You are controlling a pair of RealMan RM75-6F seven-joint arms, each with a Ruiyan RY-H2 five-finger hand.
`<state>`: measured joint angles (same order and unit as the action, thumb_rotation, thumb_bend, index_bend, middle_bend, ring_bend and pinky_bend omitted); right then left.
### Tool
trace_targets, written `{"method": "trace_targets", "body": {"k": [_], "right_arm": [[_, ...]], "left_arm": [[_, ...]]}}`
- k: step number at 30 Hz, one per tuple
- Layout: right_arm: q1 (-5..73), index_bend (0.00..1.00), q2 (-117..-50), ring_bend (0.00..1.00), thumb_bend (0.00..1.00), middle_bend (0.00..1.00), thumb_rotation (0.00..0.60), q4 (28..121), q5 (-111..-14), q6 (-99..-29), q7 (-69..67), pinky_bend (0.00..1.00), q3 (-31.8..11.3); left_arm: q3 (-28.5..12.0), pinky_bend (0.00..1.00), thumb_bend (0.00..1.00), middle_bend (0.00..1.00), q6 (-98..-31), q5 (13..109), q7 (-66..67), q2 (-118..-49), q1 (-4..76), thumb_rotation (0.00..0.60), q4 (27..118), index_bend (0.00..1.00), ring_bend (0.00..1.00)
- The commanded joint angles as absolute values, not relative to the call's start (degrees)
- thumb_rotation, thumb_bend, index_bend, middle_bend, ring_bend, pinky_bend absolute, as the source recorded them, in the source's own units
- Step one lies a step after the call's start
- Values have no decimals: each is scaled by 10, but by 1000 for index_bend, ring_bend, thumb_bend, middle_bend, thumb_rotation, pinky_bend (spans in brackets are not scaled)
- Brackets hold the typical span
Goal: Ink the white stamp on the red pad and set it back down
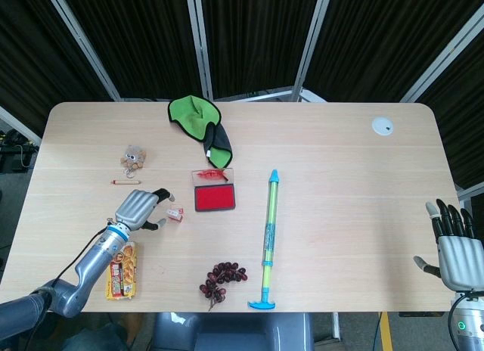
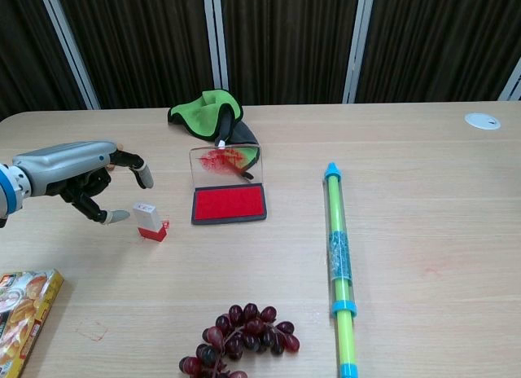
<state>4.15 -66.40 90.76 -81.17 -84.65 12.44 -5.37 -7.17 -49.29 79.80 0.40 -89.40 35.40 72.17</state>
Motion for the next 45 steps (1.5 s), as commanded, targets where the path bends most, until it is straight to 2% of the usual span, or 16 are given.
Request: {"method": "trace_targets", "body": {"k": [1,9,34,45], "right_arm": [[42,0,-663,0,0,0,600,909,-811,-847,124,0,-54],[44,0,-662,0,0,0,600,907,-808,-840,117,0,-55],[48,0,-660,0,0,0,600,895,-789,-829,104,0,-63],[50,0,-661,0,0,0,600,892,-785,-827,100,0,-64]], "left_arm": [[-68,857,280,291,-494,799,9,-898,358,600,720,326,801],[-63,857,321,337,-496,784,39,-907,364,600,713,359,801],[-52,857,323,417,-493,768,69,-946,385,600,679,393,801],[-51,857,391,471,-491,760,77,-950,390,600,674,446,802]]}}
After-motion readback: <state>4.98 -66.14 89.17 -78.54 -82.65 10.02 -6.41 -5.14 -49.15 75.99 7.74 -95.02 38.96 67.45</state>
